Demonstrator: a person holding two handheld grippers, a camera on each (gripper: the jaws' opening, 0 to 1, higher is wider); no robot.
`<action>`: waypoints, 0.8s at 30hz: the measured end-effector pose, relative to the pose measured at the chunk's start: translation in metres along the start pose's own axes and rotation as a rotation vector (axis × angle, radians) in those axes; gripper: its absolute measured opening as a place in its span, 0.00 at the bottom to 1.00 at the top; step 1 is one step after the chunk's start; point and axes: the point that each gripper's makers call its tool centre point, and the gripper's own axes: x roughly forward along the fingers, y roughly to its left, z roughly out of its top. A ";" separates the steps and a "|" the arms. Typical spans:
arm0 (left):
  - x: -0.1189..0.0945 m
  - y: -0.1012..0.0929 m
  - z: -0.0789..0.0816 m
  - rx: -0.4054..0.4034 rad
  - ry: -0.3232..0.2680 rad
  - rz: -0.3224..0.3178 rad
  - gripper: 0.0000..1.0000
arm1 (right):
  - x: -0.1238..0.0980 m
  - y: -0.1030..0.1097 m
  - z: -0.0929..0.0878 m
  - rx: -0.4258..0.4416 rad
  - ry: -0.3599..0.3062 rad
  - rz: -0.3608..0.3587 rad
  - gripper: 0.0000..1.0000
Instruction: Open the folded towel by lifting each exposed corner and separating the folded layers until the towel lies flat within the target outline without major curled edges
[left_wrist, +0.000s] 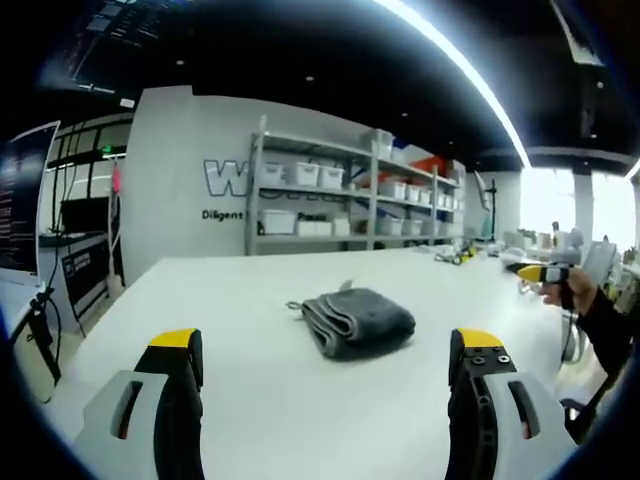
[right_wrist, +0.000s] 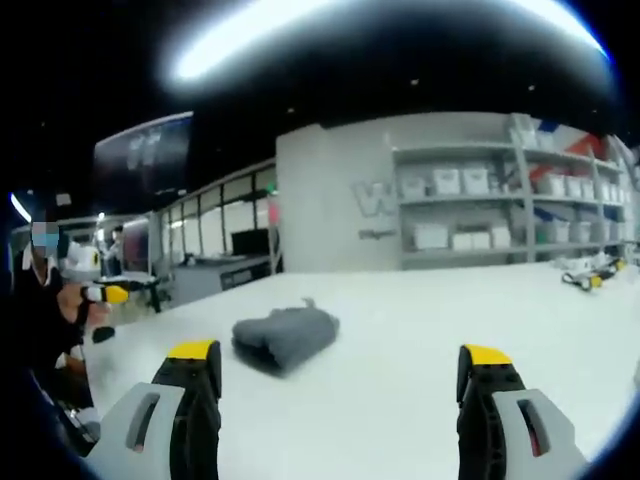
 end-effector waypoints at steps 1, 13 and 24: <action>0.000 0.000 0.001 -0.002 -0.001 -0.002 0.99 | 0.001 0.000 0.000 0.004 0.003 0.001 1.00; 0.010 -0.001 0.018 0.031 0.009 -0.016 1.00 | 0.004 -0.012 0.019 -0.029 0.001 0.002 1.00; 0.020 -0.002 0.030 0.034 0.042 -0.047 1.00 | 0.021 -0.022 0.046 -0.063 0.004 0.015 0.99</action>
